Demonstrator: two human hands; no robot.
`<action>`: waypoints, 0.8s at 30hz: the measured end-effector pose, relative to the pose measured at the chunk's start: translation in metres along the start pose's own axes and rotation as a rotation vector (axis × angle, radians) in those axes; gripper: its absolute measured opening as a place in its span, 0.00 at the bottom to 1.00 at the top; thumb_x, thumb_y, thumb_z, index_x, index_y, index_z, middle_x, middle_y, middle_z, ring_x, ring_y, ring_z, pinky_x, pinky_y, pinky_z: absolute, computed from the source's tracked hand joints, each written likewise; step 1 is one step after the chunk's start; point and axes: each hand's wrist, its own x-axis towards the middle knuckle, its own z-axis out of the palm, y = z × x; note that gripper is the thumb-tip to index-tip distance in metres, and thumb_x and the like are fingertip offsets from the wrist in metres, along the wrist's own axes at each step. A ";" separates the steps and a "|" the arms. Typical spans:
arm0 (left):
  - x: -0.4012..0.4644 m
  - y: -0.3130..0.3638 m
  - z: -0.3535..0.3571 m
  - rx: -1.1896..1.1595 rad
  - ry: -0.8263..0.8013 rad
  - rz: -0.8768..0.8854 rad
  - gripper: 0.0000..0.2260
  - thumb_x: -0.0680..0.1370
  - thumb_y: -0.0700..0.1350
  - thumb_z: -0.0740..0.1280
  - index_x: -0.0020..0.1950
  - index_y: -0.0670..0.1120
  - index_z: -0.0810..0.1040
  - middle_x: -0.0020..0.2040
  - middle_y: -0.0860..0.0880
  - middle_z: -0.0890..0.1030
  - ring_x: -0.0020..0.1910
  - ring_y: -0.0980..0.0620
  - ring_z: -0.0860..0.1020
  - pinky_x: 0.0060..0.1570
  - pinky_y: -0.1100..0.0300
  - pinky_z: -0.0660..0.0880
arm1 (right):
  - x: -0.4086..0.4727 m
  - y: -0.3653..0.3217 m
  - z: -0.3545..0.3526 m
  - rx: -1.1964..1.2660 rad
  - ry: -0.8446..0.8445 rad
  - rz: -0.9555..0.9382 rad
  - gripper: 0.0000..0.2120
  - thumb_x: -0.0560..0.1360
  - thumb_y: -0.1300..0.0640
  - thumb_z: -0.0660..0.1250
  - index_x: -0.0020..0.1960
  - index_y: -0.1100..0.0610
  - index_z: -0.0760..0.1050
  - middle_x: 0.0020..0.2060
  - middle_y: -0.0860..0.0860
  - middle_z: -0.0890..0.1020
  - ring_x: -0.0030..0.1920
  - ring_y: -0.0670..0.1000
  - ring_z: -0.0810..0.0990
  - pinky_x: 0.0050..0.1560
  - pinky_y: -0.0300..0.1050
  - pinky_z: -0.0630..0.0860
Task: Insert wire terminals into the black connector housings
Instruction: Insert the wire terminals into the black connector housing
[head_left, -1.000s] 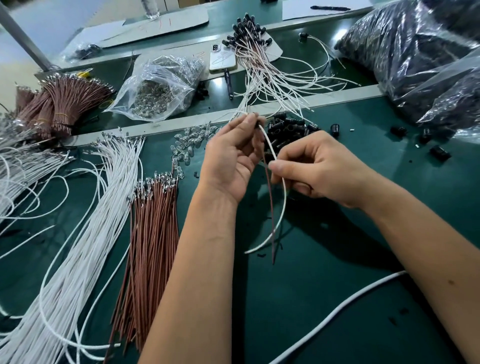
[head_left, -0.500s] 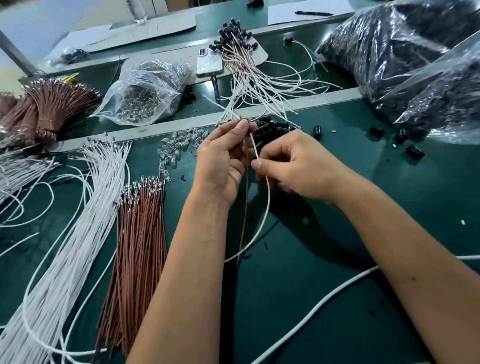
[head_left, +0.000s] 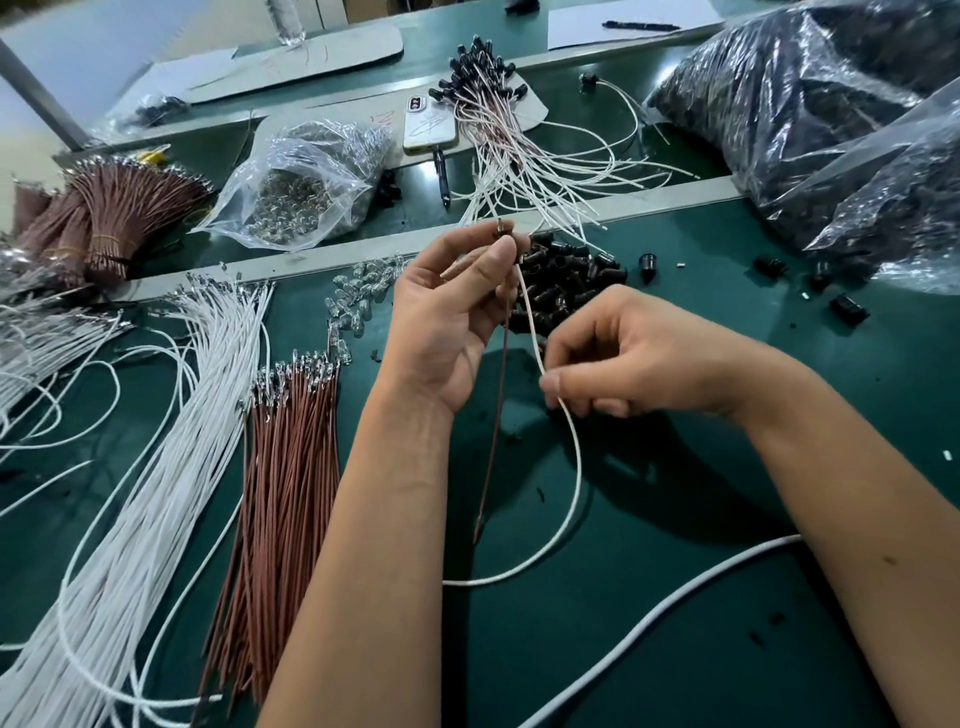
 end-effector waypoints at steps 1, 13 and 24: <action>0.000 0.000 0.000 0.007 -0.010 0.011 0.08 0.70 0.35 0.72 0.48 0.42 0.83 0.44 0.44 0.85 0.40 0.53 0.80 0.43 0.65 0.78 | -0.001 0.000 0.000 -0.007 -0.041 0.015 0.10 0.78 0.59 0.72 0.40 0.61 0.82 0.28 0.53 0.80 0.24 0.47 0.72 0.25 0.37 0.66; -0.001 0.000 0.000 0.081 -0.159 0.097 0.12 0.73 0.30 0.70 0.45 0.46 0.87 0.46 0.46 0.86 0.46 0.53 0.84 0.45 0.62 0.80 | 0.010 0.004 0.007 0.058 0.438 -0.140 0.06 0.78 0.58 0.75 0.42 0.56 0.85 0.23 0.47 0.76 0.23 0.44 0.70 0.25 0.36 0.67; -0.002 -0.001 0.002 0.075 -0.221 0.097 0.11 0.76 0.29 0.67 0.49 0.43 0.86 0.48 0.43 0.86 0.47 0.51 0.84 0.46 0.61 0.79 | 0.008 0.000 0.007 -0.035 0.395 -0.123 0.06 0.77 0.58 0.76 0.42 0.58 0.84 0.23 0.45 0.76 0.22 0.42 0.70 0.26 0.31 0.67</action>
